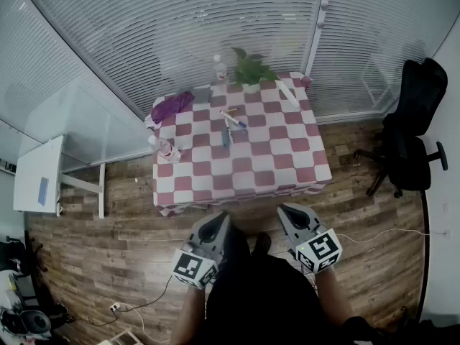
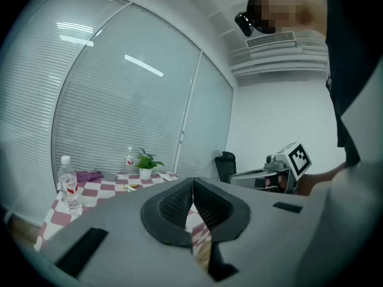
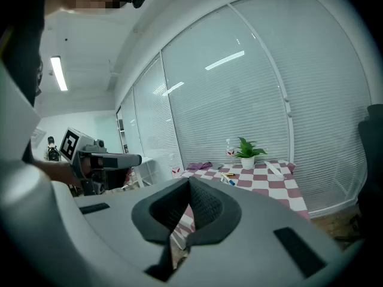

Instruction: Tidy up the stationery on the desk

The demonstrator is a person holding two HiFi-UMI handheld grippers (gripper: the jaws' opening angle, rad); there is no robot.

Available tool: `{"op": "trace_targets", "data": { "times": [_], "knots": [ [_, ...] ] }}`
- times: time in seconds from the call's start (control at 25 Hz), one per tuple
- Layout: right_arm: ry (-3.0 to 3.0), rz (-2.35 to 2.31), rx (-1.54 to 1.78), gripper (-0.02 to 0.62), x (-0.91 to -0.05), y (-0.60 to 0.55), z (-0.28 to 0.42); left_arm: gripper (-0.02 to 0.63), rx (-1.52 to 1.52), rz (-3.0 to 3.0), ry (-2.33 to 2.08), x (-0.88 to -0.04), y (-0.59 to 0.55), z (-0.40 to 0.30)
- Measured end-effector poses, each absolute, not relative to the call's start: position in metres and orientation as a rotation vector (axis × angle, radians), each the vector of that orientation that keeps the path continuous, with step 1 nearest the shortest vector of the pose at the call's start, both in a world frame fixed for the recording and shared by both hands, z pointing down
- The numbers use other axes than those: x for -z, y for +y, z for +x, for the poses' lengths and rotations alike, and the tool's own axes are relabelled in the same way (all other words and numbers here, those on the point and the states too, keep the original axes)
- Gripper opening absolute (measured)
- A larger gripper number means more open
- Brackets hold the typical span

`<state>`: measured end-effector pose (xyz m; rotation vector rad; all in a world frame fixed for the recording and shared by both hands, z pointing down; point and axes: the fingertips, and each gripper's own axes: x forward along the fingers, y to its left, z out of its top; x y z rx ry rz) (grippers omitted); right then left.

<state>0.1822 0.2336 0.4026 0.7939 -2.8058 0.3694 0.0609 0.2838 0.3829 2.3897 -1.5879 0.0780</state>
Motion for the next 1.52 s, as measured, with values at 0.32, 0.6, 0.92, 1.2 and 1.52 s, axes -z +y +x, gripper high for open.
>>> {"op": "trace_targets", "data": {
  "times": [0.32,0.6,0.92,1.2,1.52],
  "knots": [
    [-2.809,0.817,-0.361,0.020,-0.397,0.231,0.189,0.032,-0.039,2.362,-1.586,-0.383,0.284,0.057],
    [-2.821,0.859,-0.443,0.020,-0.398,0.222,0.188,0.034,-0.028,2.344,-1.564,-0.387,0.274,0.050],
    [-2.799,0.879,-0.486,0.021,-0.402,0.193,0.161,0.034,-0.040,2.346,-1.537,-0.388,0.249,0.025],
    [-2.774,0.889,-0.494,0.021,-0.397,0.155,0.112,0.034,-0.020,2.368,-1.521,-0.379,0.214,-0.018],
    [-2.744,0.936,-0.472,0.021,-0.395,0.109,0.055,0.034,-0.013,2.438,-1.465,-0.373,0.174,-0.070]
  ]
}}
